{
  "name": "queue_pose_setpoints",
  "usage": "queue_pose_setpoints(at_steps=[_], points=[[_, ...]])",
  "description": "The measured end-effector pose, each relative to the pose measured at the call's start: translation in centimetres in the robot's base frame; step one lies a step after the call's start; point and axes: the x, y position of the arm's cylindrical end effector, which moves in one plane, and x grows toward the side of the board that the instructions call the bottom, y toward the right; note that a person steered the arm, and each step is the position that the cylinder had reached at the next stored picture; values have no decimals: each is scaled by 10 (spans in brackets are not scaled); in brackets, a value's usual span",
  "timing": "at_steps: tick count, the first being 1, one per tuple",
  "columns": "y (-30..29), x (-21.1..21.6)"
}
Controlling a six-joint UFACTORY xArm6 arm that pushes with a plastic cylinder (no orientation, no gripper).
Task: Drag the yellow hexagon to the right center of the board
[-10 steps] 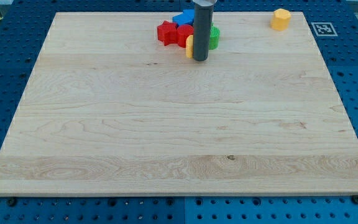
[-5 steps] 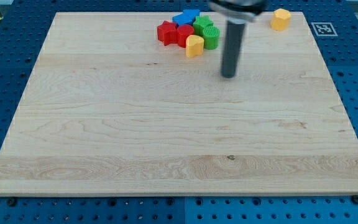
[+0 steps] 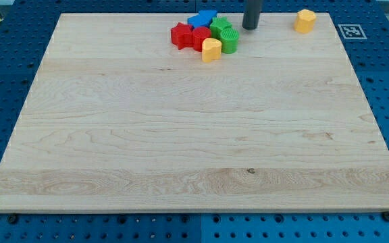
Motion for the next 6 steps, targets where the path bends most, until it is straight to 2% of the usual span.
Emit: queue_pose_setpoints(at_steps=[1, 2, 6], points=[[0, -25], [4, -26], [139, -21]])
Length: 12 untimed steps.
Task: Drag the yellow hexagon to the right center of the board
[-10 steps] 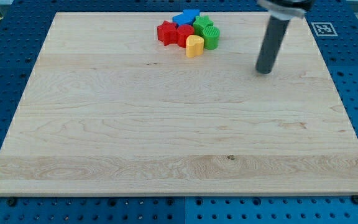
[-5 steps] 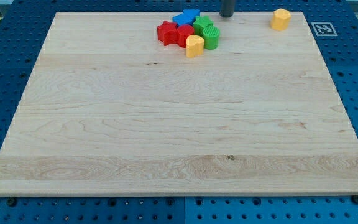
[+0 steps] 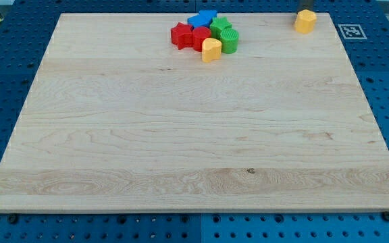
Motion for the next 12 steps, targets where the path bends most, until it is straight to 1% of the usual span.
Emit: queue_pose_setpoints(at_steps=[1, 2, 3, 5, 6, 7, 9, 10, 11, 12], points=[[12, 42], [13, 97], [17, 88], [15, 9], [-9, 1], [-15, 26], [-10, 117], [-10, 101], [-16, 69], [-33, 58]])
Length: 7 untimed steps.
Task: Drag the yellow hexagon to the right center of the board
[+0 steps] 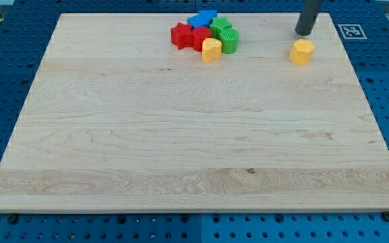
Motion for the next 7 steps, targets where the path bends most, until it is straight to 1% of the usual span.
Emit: queue_pose_setpoints(at_steps=[1, 2, 3, 4, 5, 6, 7], points=[[-9, 29], [-2, 77], [17, 108], [18, 97], [-3, 81], [-13, 94], [5, 111]])
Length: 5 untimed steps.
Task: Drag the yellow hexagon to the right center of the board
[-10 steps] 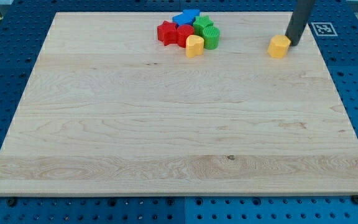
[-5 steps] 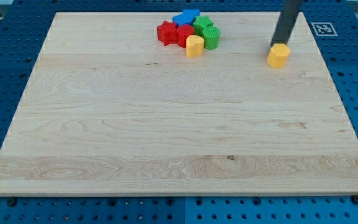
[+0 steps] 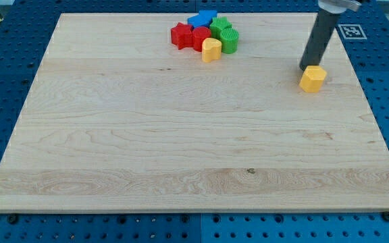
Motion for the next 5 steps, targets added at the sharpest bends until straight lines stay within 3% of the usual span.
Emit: queue_pose_setpoints(at_steps=[1, 3, 5], points=[[21, 9], [-19, -21], [-29, 4]])
